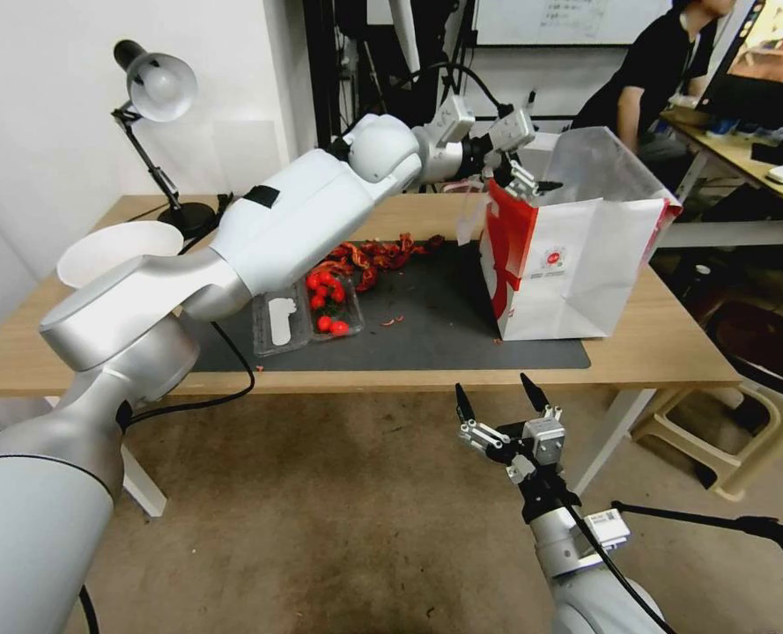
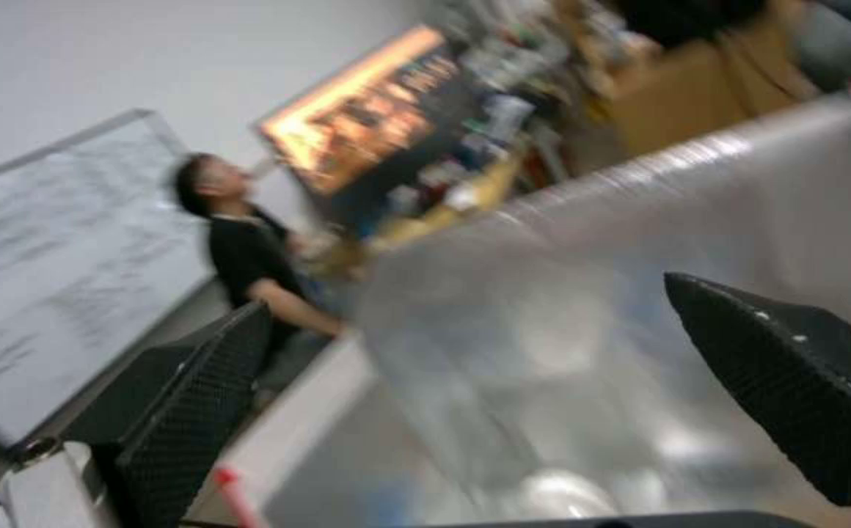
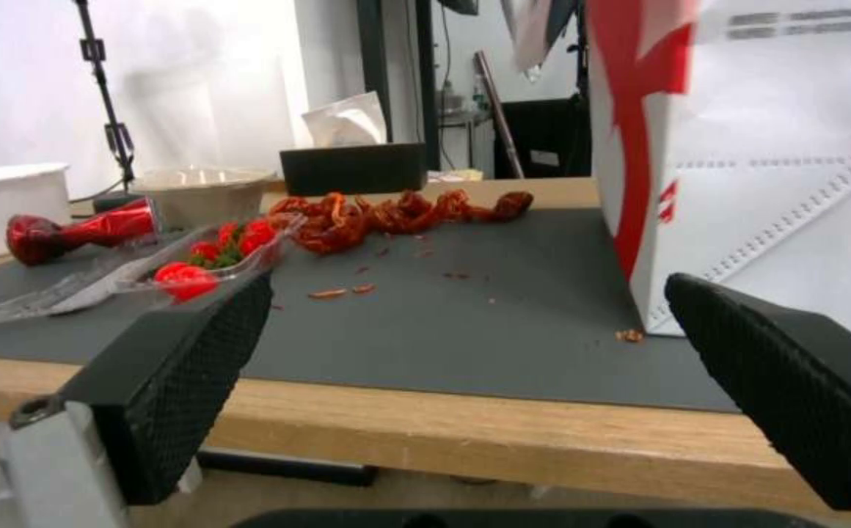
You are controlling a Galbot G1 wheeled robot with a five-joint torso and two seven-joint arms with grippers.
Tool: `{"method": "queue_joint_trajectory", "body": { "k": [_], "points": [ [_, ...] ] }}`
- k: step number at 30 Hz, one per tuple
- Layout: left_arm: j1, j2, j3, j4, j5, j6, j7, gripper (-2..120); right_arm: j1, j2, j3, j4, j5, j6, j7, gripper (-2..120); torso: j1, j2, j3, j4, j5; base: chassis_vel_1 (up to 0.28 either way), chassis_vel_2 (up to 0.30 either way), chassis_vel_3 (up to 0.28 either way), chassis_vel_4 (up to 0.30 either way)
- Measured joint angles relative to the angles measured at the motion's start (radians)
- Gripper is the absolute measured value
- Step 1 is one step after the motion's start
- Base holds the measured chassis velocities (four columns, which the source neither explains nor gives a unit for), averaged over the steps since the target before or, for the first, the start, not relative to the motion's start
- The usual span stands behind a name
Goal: Pick up the trash from the table and place it into the takeout bag.
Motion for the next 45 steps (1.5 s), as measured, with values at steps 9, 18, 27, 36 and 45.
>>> {"method": "queue_joint_trajectory", "body": {
  "k": [9, 18, 27, 36, 45],
  "points": [
    [0.195, 0.080, -0.093, -0.247, -0.137, 0.044, -0.456, 100, -0.003, 0.005, -0.003, -0.002, -0.001, 0.000, 0.000, 100, 0.000, 0.000, 0.000, 0.0003, -0.0003, 0.000, 0.000, 0.000, 0.000],
    [0.417, 0.141, -0.267, -0.481, -0.065, 0.090, -0.778, 100, -0.031, 0.008, 0.010, 0.013, -0.005, 0.000, 0.000, 100, 0.000, 0.000, 0.000, -0.0003, -0.0002, 0.000, 0.000, 0.000, 0.000],
    [0.840, 0.311, -0.518, -0.750, 0.084, 0.159, -0.847, 100, -0.060, -0.002, 0.022, 0.035, -0.007, 0.005, -0.001, 100, 0.000, 0.000, 0.000, 0.0000, -0.0002, 0.000, 0.000, 0.000, 0.000],
    [1.128, 0.368, -0.709, -0.899, 0.192, 0.176, -0.862, 100, -0.076, -0.012, 0.037, 0.054, -0.003, 0.007, -0.001, 100, 0.000, 0.000, 0.000, -0.0001, 0.0000, 0.000, 0.000, 0.000, 0.000],
    [1.476, 0.309, -0.887, -1.009, 0.271, 0.146, -0.855, 100, -0.079, 0.001, 0.048, 0.066, 0.000, 0.012, 0.005, 100, 0.000, 0.000, 0.000, -0.0003, 0.0003, 0.000, 0.000, 0.000, 0.000]
  ]
}}
